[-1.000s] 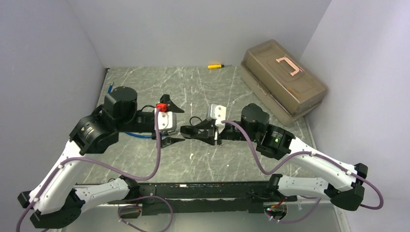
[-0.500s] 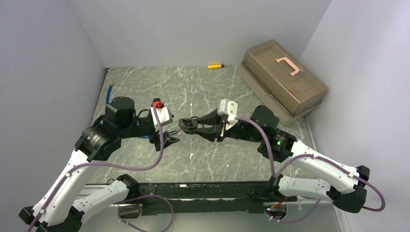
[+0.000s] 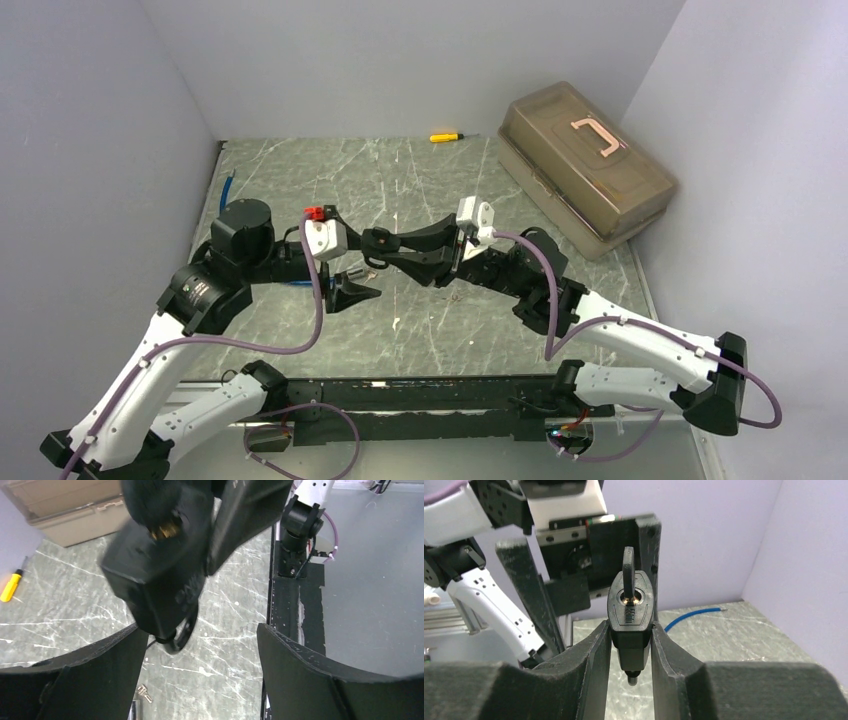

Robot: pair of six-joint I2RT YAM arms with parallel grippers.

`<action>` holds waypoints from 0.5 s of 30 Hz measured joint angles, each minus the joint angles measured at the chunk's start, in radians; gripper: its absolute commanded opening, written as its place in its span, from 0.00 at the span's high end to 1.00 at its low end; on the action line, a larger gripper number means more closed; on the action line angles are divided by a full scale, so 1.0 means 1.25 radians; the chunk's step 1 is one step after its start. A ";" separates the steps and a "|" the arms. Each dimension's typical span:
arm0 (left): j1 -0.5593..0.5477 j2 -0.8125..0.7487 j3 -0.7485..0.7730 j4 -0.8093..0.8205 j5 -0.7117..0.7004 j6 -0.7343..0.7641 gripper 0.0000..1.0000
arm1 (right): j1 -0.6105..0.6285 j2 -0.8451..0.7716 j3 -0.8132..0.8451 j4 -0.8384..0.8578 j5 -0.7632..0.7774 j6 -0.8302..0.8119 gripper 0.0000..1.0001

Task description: Unlock with the key

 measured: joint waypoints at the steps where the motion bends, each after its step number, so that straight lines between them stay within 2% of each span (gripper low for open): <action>1: 0.000 -0.002 -0.005 0.000 0.003 0.000 0.17 | 0.000 0.002 0.000 0.012 0.002 0.003 1.00; 6: 0.000 -0.017 -0.042 0.001 0.003 0.000 0.28 | 0.000 0.013 0.000 0.066 0.006 0.016 1.00; 12: 0.000 -0.024 -0.046 0.034 -0.054 0.007 0.40 | 0.000 0.032 -0.002 0.114 0.014 0.046 1.00; 15: 0.000 -0.027 -0.046 0.047 -0.077 0.022 0.51 | 0.000 0.040 -0.009 0.135 0.027 0.058 1.00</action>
